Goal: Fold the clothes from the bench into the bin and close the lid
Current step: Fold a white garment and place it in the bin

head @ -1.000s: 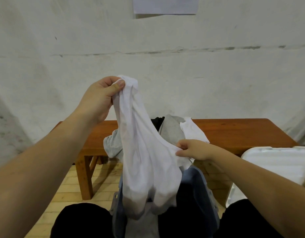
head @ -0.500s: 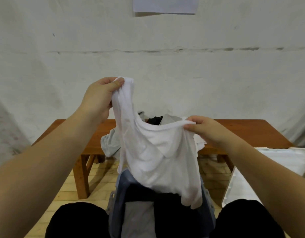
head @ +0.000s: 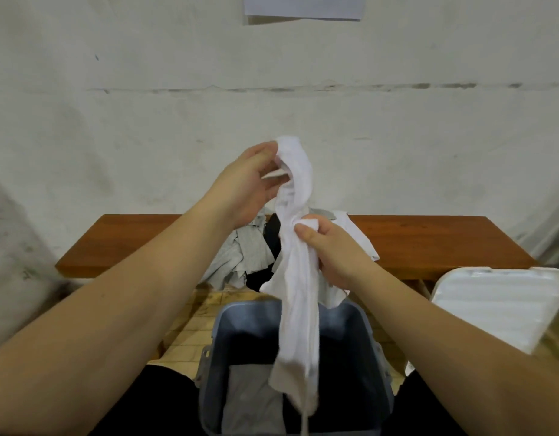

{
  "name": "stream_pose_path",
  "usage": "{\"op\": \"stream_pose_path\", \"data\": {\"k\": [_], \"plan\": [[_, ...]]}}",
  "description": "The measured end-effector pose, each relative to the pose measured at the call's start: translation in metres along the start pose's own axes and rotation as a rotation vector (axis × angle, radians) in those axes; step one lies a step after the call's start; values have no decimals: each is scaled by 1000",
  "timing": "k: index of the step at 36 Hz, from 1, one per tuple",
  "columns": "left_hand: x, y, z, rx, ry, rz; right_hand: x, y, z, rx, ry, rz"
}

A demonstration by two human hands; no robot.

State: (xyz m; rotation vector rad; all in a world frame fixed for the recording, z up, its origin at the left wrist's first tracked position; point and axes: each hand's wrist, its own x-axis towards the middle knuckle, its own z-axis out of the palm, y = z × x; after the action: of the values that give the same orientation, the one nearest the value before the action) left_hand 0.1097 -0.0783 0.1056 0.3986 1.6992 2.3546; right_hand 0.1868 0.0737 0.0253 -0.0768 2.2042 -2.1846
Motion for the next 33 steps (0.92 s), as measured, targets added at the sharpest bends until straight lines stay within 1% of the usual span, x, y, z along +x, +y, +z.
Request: {"op": "stream_pose_path", "data": {"k": [1, 5, 7, 9, 11, 13, 15, 17, 21, 23, 28, 31, 33], "plan": [[-1, -9, -7, 61, -21, -30, 2, -1, -3, 61, 18, 6], [-24, -53, -33, 304, -7, -185, 9, -5, -12, 287, 88, 0], [-40, -79, -44, 445, -76, -227, 14, -6, -16, 348, 136, 10], [-55, -99, -52, 587, -182, -271, 18, -6, -17, 390, 162, 27], [-65, -116, -58, 617, -244, -328, 19, -6, -17, 420, 169, 55], [-71, -131, -61, 686, -234, -320, 20, -6, -17, 460, 157, 64], [-75, -141, -61, 743, -164, -272, 20, -5, -17, 477, 142, 53], [-78, -147, -62, 708, -84, -240, 20, -5, -18, 472, 139, 41], [-80, -146, -64, 512, 26, -241, 17, -7, -27, 477, 151, 29], [-80, -142, -69, 435, 71, -241, 14, -7, -34, 434, 148, 37], [-74, -119, -82, 244, 168, -202, 12, 0, -62, 259, 124, 77], [-69, -102, -88, 177, 213, -166, 11, 3, -81, 108, 144, 106], [-66, -91, -91, 143, 240, -153, 9, 5, -95, -48, 167, 143]]}}
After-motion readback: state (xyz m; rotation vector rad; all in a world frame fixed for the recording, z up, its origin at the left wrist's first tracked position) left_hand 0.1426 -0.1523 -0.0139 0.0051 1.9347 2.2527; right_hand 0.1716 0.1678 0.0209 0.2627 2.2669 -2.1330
